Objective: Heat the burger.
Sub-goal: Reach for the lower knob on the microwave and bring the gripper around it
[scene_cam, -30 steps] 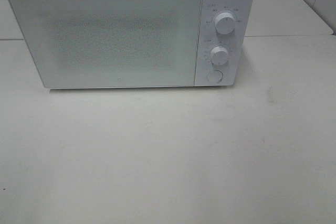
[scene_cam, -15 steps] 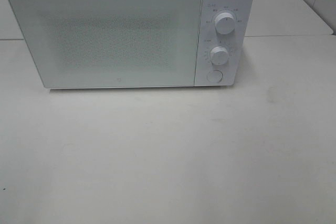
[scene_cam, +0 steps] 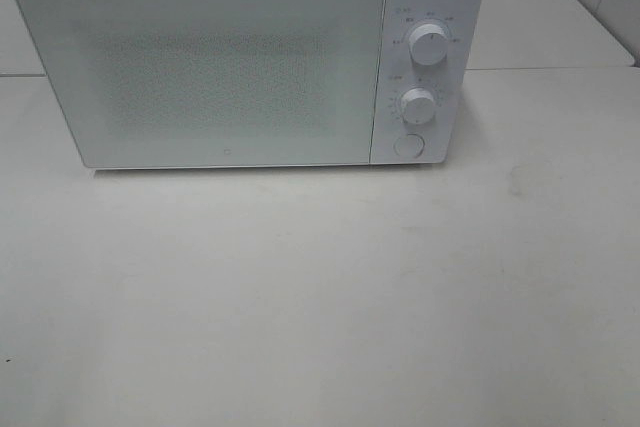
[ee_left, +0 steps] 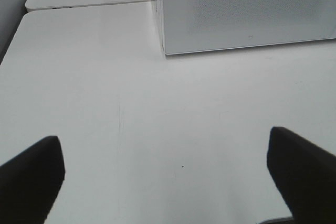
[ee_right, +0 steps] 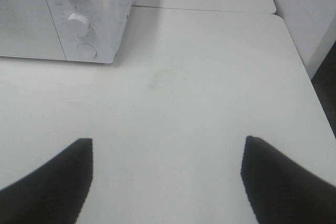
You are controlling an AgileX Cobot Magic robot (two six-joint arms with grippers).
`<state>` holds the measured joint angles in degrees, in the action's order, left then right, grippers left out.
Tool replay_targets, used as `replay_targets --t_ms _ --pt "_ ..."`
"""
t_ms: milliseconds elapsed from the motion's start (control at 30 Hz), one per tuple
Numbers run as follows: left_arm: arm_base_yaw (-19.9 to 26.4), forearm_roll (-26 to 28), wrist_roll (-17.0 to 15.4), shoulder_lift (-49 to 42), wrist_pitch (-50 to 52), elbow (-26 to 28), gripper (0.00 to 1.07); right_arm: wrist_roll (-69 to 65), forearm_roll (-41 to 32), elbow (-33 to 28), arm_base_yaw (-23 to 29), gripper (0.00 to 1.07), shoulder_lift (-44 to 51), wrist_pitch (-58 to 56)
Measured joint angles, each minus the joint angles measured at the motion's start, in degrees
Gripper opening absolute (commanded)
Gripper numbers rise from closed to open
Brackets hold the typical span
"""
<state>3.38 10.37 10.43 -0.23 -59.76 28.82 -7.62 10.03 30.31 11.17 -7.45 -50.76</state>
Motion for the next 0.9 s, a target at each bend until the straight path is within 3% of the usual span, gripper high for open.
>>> replay_targets --t_ms 267,900 --pt "0.0 0.0 0.0 0.0 0.0 0.0 1.01 0.0 0.0 -0.9 0.0 0.75 -9.8 11.2" --pt "0.0 0.0 0.0 0.0 0.0 0.0 1.01 -0.1 0.0 -10.6 0.0 0.75 -31.4 47.4"
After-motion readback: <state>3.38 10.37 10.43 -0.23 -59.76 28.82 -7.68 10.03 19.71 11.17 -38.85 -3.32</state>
